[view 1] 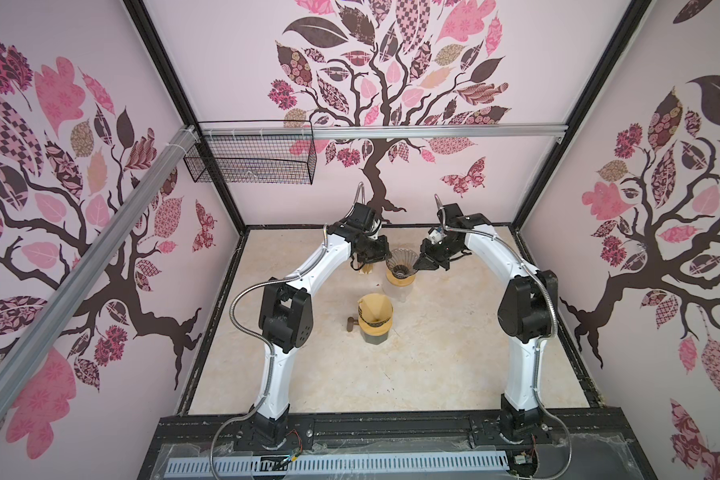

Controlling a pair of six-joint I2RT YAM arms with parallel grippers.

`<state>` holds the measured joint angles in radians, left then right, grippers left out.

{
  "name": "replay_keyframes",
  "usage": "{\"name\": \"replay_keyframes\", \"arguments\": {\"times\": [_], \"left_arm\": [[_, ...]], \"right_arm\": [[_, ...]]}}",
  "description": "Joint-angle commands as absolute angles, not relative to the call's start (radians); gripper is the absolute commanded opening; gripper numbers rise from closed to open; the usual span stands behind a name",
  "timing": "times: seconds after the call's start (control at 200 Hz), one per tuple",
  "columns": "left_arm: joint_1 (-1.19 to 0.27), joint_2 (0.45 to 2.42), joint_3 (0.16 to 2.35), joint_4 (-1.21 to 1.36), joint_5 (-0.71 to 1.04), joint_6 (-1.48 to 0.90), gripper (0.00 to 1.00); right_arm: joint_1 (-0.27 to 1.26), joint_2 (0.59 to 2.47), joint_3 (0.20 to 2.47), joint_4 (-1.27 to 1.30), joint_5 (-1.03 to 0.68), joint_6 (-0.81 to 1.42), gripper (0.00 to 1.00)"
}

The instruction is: Place the coffee filter in the dripper

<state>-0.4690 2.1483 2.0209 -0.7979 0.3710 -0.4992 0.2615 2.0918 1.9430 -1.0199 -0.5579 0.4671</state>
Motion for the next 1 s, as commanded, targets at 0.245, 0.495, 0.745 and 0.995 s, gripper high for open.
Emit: {"name": "replay_keyframes", "arguments": {"times": [0.245, 0.495, 0.745, 0.995], "left_arm": [[-0.466, 2.184, 2.085, -0.816, 0.354, -0.49, 0.06], [-0.465, 2.2, 2.082, -0.835, 0.36, -0.484, 0.0], [-0.466, 2.213, 2.049, -0.849, 0.36, -0.483, 0.0], [-0.466, 2.192, 1.953, -0.805, 0.39, -0.494, 0.0]], "right_arm": [[0.272, 2.147, 1.947, -1.058, -0.546, 0.436, 0.0], [0.272, 2.161, 1.971, -1.076, -0.546, 0.423, 0.0], [0.272, 2.168, 1.993, -1.075, -0.553, 0.428, 0.0], [0.272, 2.174, 1.981, -1.065, -0.565, 0.423, 0.0]]}}
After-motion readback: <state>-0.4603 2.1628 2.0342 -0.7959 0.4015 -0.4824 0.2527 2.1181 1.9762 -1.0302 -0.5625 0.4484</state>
